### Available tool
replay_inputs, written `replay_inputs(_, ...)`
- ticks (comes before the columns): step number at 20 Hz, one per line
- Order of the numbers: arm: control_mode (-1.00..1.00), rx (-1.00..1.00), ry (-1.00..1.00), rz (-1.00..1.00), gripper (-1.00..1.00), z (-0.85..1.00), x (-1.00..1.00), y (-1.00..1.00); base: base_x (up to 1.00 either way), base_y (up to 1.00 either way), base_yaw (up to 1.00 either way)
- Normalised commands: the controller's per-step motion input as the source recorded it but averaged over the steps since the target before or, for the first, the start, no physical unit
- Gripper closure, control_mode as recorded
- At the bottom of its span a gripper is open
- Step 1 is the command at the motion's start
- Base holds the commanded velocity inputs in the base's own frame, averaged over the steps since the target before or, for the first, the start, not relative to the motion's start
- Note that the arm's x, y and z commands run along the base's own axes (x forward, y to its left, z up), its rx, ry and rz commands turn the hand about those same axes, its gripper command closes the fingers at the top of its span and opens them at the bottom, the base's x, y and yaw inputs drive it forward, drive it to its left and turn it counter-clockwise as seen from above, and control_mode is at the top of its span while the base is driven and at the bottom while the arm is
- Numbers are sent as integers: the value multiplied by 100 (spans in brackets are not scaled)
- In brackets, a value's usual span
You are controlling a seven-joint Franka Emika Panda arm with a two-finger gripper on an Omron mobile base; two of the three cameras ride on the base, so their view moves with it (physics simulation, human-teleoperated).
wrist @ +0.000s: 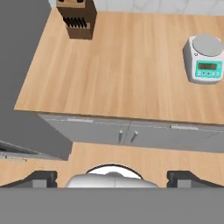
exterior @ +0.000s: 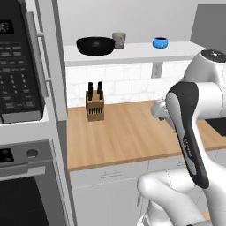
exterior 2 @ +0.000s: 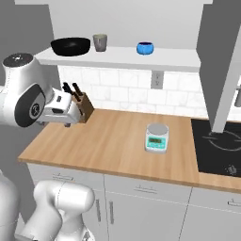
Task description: Gather all objects into one cabinet and sort the glasses and bowls to opposite sides.
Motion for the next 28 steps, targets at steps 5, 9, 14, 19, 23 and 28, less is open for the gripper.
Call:
replay_inputs(5, 100, 0, 0, 0, -100, 0, 0, 0, -92, -1, 0)
replay_inputs(9, 100, 0, 0, 0, -100, 0, 0, 0, -89, -4, 0)
replay_inputs(14, 100, 0, 0, 0, -100, 0, 0, 0, -19, -1, -5)
replay_inputs(19, 100, 0, 0, 0, -100, 0, 0, 0, -17, -37, -23)
replay_inputs(23, 100, 0, 0, 0, -100, 0, 0, 0, -24, -32, -55)
replay_inputs(28, 100, 0, 0, 0, -100, 0, 0, 0, -14, -10, -60)
